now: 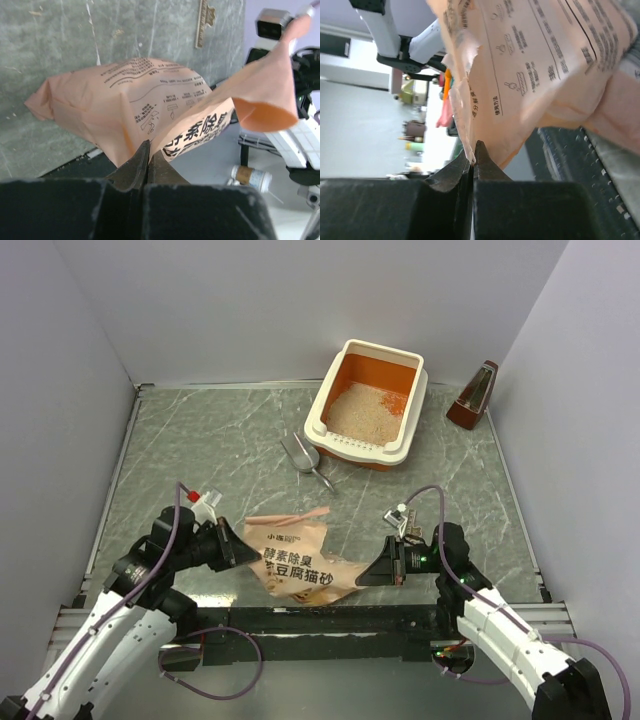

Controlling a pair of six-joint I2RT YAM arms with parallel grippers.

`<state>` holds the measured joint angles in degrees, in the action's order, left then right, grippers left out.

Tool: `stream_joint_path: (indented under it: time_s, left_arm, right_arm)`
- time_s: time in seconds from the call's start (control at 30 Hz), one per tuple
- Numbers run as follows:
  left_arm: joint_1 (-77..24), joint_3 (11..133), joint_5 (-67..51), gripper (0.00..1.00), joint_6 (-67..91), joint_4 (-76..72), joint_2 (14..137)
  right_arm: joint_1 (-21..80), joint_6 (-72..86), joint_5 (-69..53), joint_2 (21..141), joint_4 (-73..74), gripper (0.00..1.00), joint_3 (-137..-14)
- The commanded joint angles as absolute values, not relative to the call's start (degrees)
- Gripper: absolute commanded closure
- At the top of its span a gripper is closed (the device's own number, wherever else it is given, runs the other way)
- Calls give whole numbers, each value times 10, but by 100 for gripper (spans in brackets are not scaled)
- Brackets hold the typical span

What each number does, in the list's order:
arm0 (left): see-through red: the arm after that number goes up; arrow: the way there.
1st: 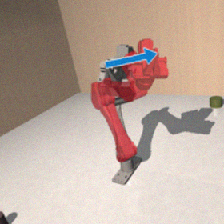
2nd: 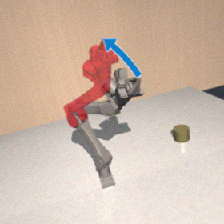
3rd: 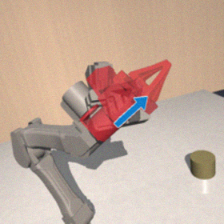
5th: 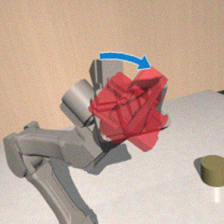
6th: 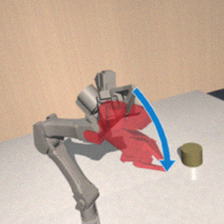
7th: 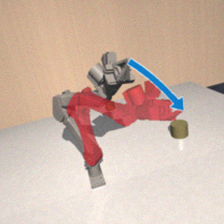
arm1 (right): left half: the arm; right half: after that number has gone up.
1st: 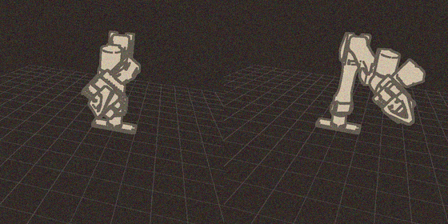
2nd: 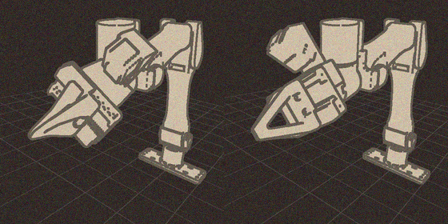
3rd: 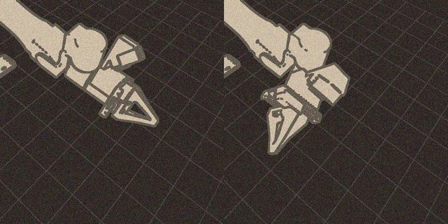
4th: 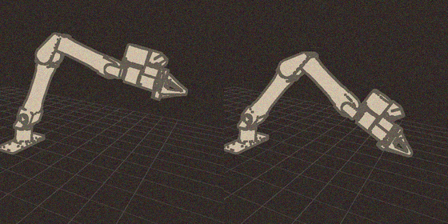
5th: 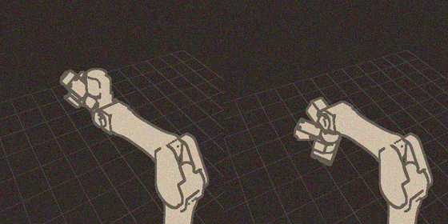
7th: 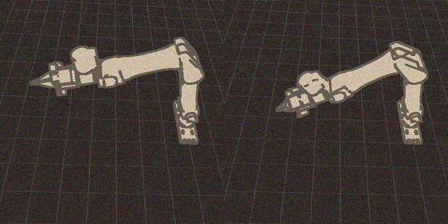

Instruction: Fill the litter box with clean litter

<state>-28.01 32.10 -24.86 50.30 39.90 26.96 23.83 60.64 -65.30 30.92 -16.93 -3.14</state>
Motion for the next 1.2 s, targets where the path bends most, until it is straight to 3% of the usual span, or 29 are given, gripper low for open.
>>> stream_joint_path:
  time_s: [0.0,0.4,0.53,0.63,0.83,0.93,1.17]
  left_arm:
    - [-280,309,-320,99,511,453,254]
    - [-280,269,-410,99,543,512,175]
    - [-280,250,-415,99,543,540,148]
    - [-280,243,-416,99,536,555,144]
    - [-280,247,-413,99,518,552,170]
    - [-280,250,-413,99,513,546,179]
    - [-280,262,-403,99,511,543,196]
  right_arm:
    - [236,621,-674,316,-31,100,-91]
    - [235,650,-679,281,101,100,-95]
    - [235,550,-654,302,206,100,-156]
    - [235,407,-586,323,333,63,-240]
    - [236,255,-434,314,402,44,-359]
    - [243,236,-431,324,374,38,-394]
    - [426,133,-340,396,361,38,-490]
